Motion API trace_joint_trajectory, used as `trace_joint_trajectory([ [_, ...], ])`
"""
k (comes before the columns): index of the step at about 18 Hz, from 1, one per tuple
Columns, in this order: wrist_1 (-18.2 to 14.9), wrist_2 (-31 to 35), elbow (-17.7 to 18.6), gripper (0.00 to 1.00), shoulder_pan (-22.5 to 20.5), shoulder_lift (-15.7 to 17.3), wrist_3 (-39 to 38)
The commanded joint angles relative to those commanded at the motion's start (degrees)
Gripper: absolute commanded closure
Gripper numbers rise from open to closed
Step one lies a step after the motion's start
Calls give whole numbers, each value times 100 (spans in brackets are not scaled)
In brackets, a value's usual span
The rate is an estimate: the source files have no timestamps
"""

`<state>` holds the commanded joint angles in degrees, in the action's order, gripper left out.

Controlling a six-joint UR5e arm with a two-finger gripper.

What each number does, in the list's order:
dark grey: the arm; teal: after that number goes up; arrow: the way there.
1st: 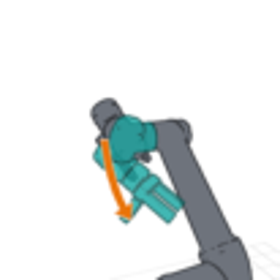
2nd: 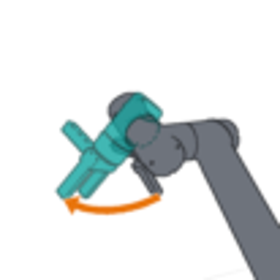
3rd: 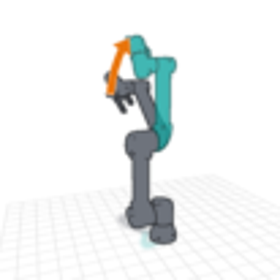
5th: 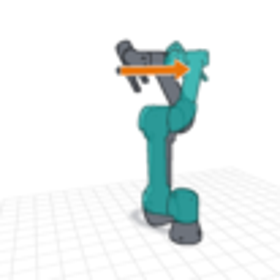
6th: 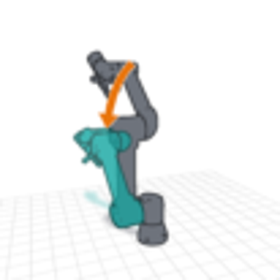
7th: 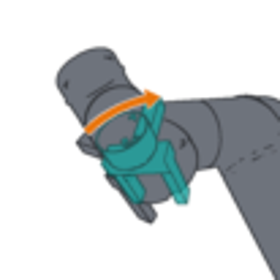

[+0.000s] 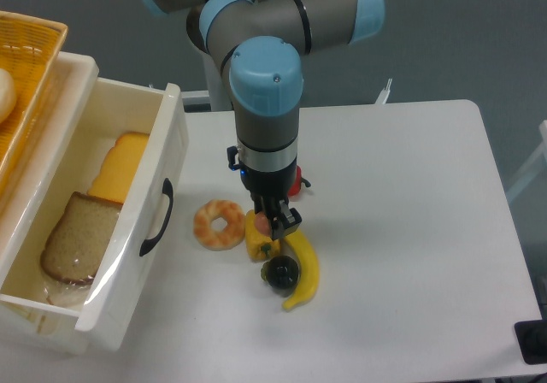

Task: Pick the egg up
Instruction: 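Lift the grasped egg up out of the donut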

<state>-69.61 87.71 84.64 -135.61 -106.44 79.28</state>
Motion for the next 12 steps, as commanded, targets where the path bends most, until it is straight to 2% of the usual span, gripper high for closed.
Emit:
trace_joint_trajectory([
  [12, 18, 0, 62, 79, 35, 9, 0],
])
